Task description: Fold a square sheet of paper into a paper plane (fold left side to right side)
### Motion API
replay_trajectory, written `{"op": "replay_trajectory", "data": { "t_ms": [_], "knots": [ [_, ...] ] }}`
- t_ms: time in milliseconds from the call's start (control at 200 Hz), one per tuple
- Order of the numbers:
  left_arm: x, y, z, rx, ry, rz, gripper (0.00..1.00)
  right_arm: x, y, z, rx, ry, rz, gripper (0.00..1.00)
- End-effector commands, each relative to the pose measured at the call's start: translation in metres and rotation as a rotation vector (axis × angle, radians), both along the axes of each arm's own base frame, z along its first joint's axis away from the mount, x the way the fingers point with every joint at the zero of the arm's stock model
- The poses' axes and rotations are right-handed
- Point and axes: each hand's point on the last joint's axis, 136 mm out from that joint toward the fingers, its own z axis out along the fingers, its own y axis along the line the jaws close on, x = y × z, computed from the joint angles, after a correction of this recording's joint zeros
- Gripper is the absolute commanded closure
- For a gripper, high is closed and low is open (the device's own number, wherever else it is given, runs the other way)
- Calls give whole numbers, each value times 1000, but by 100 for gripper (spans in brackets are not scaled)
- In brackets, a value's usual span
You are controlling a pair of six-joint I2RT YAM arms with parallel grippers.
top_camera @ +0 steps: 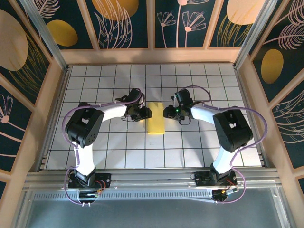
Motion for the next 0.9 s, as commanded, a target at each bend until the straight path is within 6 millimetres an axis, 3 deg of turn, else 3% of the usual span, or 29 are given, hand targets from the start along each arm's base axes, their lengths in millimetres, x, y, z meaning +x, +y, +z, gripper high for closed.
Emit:
{"op": "replay_trajectory", "data": {
  "t_ms": [0, 295, 896],
  "knots": [
    [-18, 3, -47, 95, 76, -15, 56, 8, -21, 18, -38, -61, -40, 61],
    [-20, 2, -54, 133, 85, -34, 56, 6, -39, 16, -53, -59, -71, 61],
    [-16, 2, -61, 185, 89, -58, 55, 4, -39, 17, -16, -54, -71, 58]
  ]
}}
